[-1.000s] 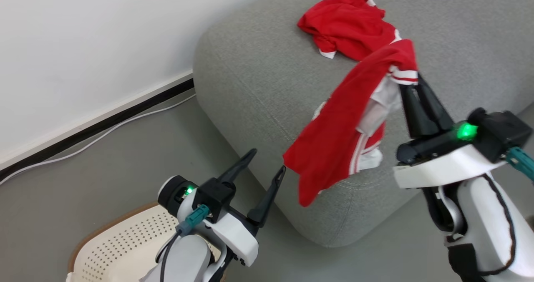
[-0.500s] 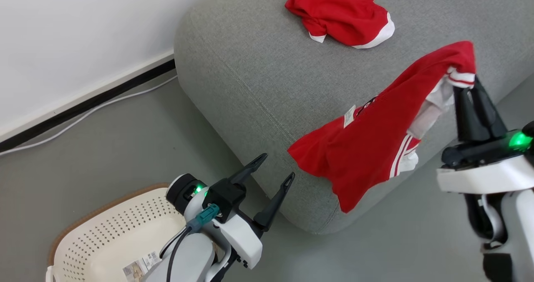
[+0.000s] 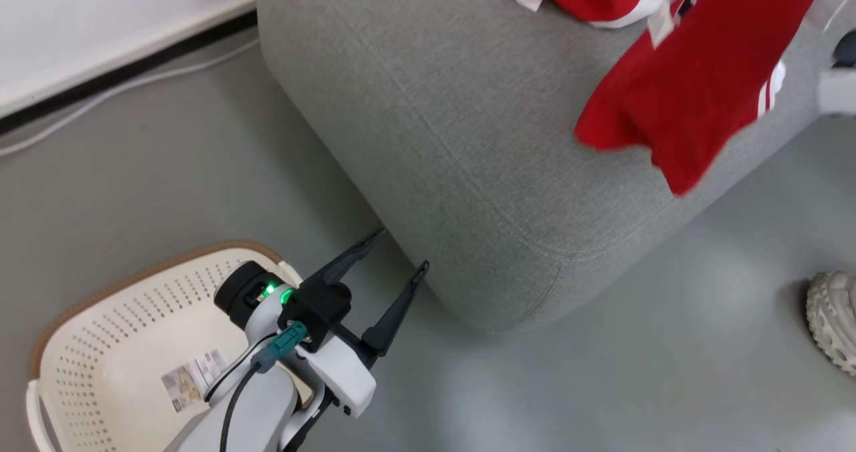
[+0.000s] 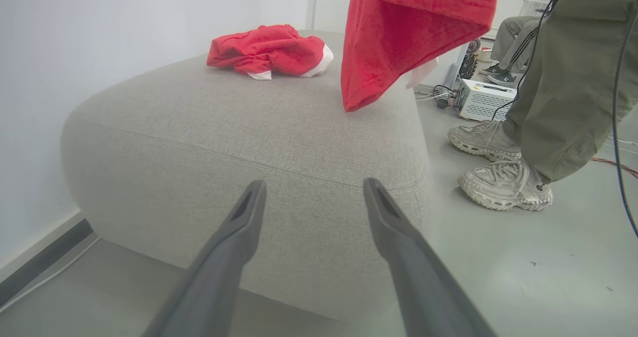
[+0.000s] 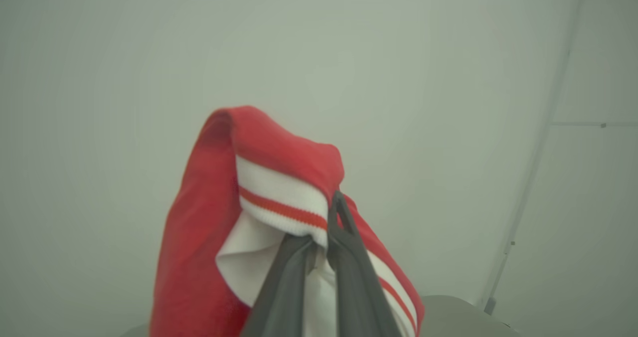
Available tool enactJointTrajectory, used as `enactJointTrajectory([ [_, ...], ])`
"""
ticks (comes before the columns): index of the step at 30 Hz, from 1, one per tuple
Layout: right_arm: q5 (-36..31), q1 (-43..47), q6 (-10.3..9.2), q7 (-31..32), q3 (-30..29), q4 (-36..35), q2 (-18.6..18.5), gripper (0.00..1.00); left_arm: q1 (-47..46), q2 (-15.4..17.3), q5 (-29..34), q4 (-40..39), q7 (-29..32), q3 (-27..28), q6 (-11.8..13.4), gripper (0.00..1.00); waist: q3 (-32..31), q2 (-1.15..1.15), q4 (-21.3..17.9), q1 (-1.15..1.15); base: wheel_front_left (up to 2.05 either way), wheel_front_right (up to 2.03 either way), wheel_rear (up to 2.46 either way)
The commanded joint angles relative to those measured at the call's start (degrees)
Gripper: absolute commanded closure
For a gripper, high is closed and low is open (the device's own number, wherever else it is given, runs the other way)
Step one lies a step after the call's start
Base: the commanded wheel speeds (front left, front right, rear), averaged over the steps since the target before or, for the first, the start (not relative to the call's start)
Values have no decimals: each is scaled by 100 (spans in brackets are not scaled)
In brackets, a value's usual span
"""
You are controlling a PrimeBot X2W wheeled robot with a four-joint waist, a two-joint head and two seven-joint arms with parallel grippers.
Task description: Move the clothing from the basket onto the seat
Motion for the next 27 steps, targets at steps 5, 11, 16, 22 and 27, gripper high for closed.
enactJointTrajectory([
  [5,-69,-875,7,-28,-327,331,-356,100,-279,151,159,-588,195,92,14,0,789,0,377,0,0,0,0],
  [11,-349,-1790,7,-28,-610,970,-671,100,-438,249,168,-734,255,46,4,0,1293,0,707,0,0,0,0],
  [16,-638,-2601,7,-28,-899,1511,-1005,100,-581,325,213,-828,302,-35,-5,0,1723,0,976,0,0,0,0],
  [22,-1004,-3317,7,-28,-1445,2268,-1367,100,-752,354,250,-886,292,-142,-15,0,2082,0,1279,0,0,0,0],
  [27,-1748,-3917,7,95,-2403,2873,-1661,100,-850,330,228,-831,225,-198,-19,0,2401,0,1636,0,0,0,0],
])
